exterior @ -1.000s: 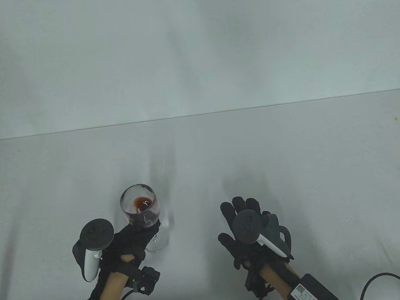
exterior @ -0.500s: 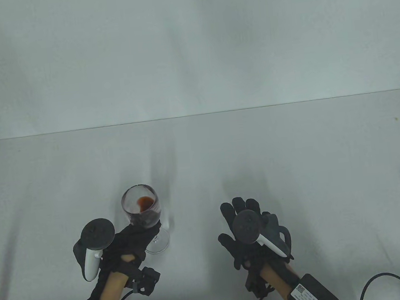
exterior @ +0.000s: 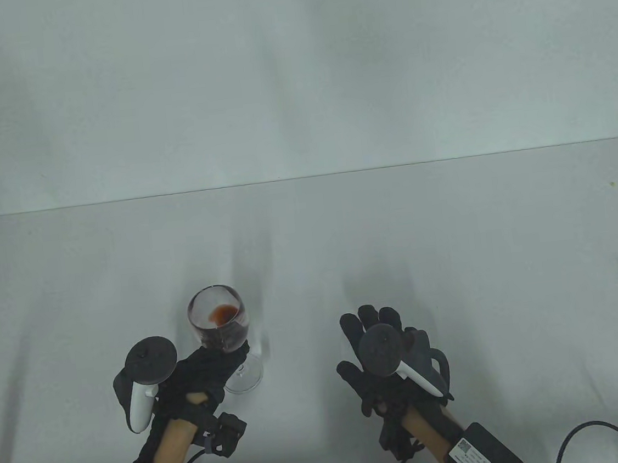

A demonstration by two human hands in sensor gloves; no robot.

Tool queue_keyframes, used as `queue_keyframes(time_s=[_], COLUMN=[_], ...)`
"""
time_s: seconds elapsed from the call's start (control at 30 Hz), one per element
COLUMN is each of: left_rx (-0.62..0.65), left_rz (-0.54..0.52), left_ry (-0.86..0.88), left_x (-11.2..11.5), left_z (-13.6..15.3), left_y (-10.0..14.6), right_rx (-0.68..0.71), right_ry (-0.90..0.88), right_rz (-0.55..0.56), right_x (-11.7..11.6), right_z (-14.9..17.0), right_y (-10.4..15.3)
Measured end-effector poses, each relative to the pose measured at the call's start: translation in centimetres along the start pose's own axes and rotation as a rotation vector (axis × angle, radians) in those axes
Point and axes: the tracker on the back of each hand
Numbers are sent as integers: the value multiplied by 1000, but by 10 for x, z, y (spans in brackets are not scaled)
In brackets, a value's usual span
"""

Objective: Shake wine glass in air

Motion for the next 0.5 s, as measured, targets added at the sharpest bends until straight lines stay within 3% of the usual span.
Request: queue_keyframes(time_s=[0.5], left_rx=[14], left_rz=[-2], left_ry=[-14], left_x=[1], left_z=[-2], left_y=[0], right_rx=[-1], right_ry=[5], right_rz=[-12], right_x=[0], right_z=[0], right_y=[0])
Point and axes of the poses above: the tracker on the back of each hand, its own z axis roughly to the little-finger side, its own y axis roughly from the fingertips to the wrist, x = y × z, and after that the axes turned 4 degrees about y, right-handed
